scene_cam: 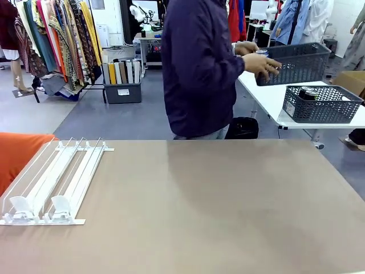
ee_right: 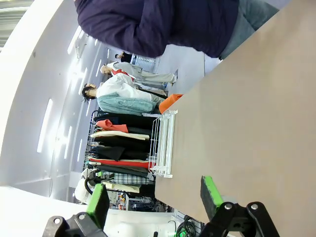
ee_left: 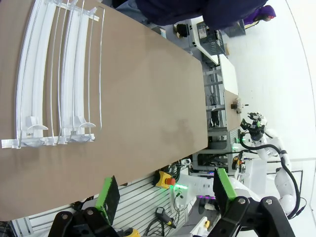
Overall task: Retrieve and store the cans from the dispenser.
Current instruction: Pick up one can from the Automatic Can Dispenser and place it in the middle of the table.
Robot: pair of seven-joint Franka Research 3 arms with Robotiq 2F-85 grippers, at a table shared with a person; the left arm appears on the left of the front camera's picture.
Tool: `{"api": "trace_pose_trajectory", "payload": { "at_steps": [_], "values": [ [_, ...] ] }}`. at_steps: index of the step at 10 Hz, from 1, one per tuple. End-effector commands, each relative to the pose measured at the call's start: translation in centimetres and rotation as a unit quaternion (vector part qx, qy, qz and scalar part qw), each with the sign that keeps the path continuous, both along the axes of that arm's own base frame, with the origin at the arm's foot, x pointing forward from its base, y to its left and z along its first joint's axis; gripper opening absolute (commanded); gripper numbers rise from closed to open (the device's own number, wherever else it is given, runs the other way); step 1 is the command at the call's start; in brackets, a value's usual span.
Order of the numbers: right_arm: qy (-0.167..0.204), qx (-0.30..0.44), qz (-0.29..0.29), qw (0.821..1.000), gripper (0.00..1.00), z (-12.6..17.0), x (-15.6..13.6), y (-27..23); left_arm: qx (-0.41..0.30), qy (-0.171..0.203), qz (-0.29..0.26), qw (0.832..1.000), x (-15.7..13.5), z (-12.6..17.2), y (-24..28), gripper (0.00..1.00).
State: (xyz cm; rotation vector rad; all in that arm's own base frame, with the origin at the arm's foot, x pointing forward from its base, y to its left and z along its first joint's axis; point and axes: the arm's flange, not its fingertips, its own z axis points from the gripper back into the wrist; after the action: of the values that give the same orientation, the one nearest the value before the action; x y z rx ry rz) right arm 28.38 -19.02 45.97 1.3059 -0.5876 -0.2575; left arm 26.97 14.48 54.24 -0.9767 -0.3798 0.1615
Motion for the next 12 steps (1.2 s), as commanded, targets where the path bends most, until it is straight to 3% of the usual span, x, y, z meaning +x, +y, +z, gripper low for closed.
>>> {"api": "trace_pose_trajectory", "payload": {
  "at_steps": [1,12],
  "values": [
    [-0.007,0.006,-0.002,1.000,1.00,0.31,0.07,0.10,-0.006,-0.007,-0.002,1.000,0.05,0.04,-0.15,1.00],
    [-0.007,0.006,-0.002,1.000,1.00,0.31,0.07,0.10,-0.006,-0.007,-0.002,1.000,0.05,0.04,-0.15,1.00]
  ]
}}
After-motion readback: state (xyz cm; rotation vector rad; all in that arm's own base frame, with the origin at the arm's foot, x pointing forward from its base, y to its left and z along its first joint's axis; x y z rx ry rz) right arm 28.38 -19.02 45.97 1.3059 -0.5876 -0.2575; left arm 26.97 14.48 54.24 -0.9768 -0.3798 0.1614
